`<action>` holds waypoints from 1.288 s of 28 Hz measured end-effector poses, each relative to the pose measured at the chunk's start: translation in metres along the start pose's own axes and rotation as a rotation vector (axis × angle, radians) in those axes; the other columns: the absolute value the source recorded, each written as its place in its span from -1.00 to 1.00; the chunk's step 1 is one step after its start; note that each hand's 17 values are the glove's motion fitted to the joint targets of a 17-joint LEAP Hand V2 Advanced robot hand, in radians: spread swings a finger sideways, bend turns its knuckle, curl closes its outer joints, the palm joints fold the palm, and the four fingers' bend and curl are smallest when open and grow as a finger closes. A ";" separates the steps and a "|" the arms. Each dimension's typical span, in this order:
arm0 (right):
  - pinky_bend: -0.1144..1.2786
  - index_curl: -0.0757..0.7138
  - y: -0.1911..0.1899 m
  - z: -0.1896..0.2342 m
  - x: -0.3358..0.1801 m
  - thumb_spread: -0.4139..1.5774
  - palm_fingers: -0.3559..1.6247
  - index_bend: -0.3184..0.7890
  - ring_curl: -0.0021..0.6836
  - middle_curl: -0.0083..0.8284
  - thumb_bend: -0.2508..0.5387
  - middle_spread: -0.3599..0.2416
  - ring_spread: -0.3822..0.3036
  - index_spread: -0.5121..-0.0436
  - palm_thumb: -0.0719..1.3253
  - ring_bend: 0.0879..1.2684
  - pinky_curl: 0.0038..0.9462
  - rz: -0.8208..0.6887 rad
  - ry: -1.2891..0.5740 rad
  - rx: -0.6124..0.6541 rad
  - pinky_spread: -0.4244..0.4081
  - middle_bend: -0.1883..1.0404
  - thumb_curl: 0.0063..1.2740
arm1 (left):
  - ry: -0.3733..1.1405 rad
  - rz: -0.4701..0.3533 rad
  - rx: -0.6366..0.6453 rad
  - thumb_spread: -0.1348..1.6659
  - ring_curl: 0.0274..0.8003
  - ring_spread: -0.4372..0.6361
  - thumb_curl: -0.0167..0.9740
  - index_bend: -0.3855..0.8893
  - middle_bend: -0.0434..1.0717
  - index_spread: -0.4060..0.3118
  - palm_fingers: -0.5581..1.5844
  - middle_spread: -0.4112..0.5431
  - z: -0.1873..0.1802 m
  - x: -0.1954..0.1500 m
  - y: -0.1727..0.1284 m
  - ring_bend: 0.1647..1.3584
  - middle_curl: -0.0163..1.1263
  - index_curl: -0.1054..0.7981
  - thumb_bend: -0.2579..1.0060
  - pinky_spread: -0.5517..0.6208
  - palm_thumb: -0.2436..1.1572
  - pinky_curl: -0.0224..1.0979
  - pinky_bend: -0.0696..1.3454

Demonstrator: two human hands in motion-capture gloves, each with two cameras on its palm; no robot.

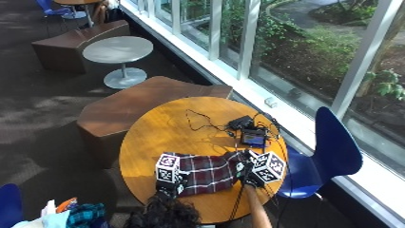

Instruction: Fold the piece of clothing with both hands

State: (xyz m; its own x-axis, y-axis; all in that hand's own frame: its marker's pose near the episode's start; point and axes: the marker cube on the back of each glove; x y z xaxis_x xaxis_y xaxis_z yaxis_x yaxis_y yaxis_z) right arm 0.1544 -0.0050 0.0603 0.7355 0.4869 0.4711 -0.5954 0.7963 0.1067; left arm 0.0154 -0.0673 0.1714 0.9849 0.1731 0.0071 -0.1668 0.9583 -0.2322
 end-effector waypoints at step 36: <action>-0.13 -0.09 0.090 0.030 -0.135 0.50 -0.14 0.12 0.17 0.10 -0.43 -0.20 -0.11 -0.19 0.10 -0.44 -0.20 -0.664 0.390 -0.021 0.15 -0.10 -0.24 | 0.215 -0.083 0.399 0.85 -0.28 0.14 -0.52 -0.15 -0.49 -0.15 -0.06 -0.17 -0.118 -0.024 0.083 -0.44 -0.24 0.05 -0.46 0.37 -0.28 -0.36 -0.32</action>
State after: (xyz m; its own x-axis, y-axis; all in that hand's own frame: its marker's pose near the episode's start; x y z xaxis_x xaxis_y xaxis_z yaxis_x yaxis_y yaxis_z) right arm -0.0076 -0.0099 0.0328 0.9995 -0.0077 -0.0294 0.0146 0.9706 0.2402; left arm -0.0170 -0.0184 0.0373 0.9761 0.0815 -0.2014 -0.0507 0.9868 0.1536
